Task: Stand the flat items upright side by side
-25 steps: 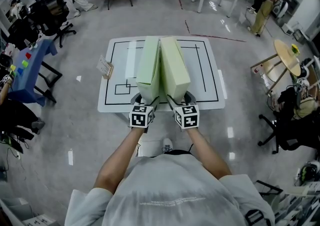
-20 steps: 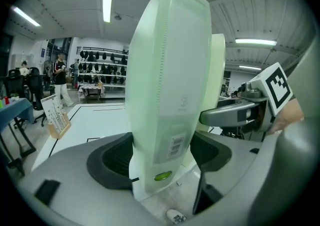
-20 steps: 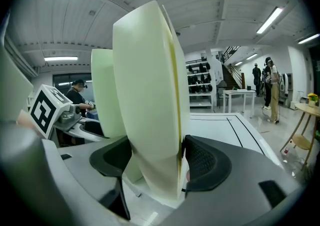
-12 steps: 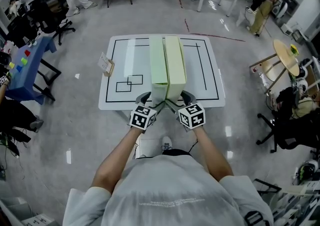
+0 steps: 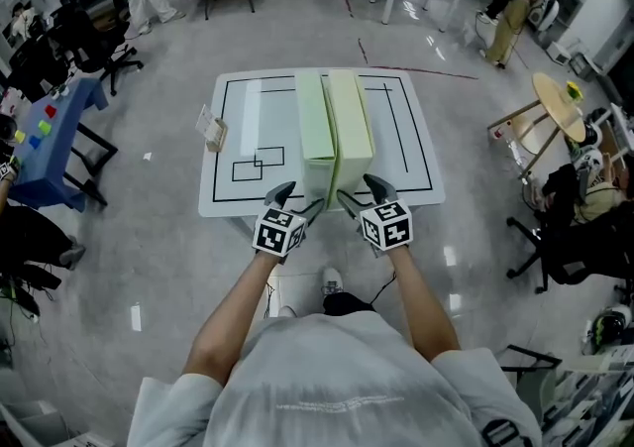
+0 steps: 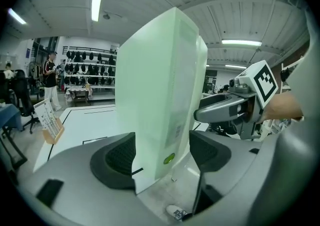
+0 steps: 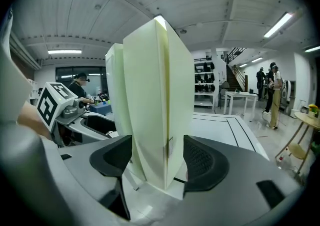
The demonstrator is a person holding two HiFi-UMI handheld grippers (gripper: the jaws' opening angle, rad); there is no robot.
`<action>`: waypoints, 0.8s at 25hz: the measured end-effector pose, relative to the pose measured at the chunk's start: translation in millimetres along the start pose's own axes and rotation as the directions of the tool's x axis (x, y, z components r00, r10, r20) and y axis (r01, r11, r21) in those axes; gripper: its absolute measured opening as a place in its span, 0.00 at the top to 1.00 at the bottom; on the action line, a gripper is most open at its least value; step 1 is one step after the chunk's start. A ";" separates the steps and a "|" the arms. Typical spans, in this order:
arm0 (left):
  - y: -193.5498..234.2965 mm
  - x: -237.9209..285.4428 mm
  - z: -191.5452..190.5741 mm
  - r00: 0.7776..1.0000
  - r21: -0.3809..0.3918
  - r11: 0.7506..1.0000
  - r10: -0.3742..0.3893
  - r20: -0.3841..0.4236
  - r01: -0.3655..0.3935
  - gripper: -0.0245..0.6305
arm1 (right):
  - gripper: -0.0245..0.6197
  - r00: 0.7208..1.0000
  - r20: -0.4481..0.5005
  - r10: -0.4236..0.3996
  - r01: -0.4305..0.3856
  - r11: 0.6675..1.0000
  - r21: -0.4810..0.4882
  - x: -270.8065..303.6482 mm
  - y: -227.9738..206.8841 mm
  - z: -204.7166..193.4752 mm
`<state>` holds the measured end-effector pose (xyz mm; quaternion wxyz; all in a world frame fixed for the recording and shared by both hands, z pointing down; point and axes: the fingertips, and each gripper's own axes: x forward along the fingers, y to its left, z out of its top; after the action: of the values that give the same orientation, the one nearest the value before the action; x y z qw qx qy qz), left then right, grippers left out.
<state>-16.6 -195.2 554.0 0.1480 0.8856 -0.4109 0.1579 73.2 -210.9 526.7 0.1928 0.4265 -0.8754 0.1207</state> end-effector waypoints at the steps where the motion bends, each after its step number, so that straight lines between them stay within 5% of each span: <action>1: -0.2 -5.4 -3.1 1.000 -0.009 1.000 -0.003 0.002 0.003 0.43 | 0.43 1.000 0.002 -0.022 0.022 1.000 0.003 -5.5 -1.3 -2.2; 8: 6.9 -53.7 -24.8 0.999 -0.003 0.999 -0.032 0.041 0.032 0.50 | 0.52 0.972 -0.006 -0.236 0.236 0.967 0.097 -55.1 -15.1 -25.7; 14: 27.3 -109.4 -8.6 0.994 0.035 0.999 0.014 0.107 -0.018 0.85 | 0.78 0.941 0.058 -0.334 0.337 0.940 -0.057 -106.2 12.4 1.4; 20: 19.5 -155.8 43.1 0.981 0.084 0.996 0.016 0.193 -0.033 0.93 | 0.91 0.929 0.161 -0.333 0.355 0.925 -0.135 -142.5 51.9 54.4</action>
<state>-120.3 -118.0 455.1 0.0672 0.8972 -0.4268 0.0913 99.4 -100.1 412.8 0.1851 0.5639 -0.8047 -0.0158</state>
